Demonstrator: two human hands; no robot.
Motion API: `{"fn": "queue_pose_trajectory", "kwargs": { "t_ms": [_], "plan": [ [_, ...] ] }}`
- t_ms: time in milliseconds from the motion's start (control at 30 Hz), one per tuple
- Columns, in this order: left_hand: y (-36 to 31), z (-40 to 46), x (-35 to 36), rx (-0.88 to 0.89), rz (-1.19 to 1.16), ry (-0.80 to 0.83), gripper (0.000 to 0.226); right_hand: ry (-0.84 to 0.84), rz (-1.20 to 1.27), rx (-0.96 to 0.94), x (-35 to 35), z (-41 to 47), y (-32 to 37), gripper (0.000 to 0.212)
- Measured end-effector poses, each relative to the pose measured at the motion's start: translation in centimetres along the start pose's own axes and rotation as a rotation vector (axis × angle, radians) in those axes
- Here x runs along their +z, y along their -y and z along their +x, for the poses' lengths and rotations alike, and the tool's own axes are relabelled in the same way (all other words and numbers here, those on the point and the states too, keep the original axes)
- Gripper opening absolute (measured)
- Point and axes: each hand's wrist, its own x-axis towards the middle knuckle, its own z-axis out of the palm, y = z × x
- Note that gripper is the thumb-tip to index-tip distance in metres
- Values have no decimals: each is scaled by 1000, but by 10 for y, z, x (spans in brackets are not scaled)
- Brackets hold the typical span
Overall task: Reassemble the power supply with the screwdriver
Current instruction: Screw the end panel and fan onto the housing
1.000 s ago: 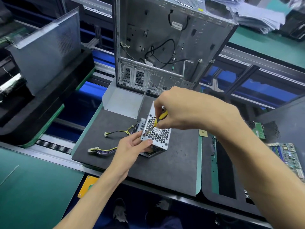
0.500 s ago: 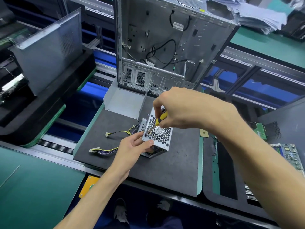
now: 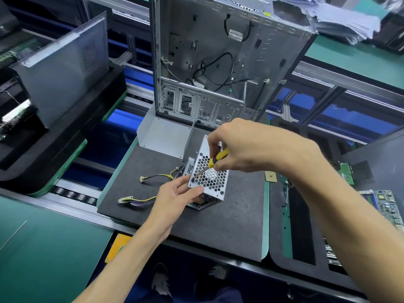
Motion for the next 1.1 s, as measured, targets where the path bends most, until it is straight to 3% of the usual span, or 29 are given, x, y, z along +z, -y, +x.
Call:
{"fn": "queue_pose_trajectory", "kwargs": {
  "t_ms": [1100],
  "plan": [
    [-3, -2, 4, 7, -21, -6, 27, -35, -3, -12, 6, -12, 2, 12]
  ]
}}
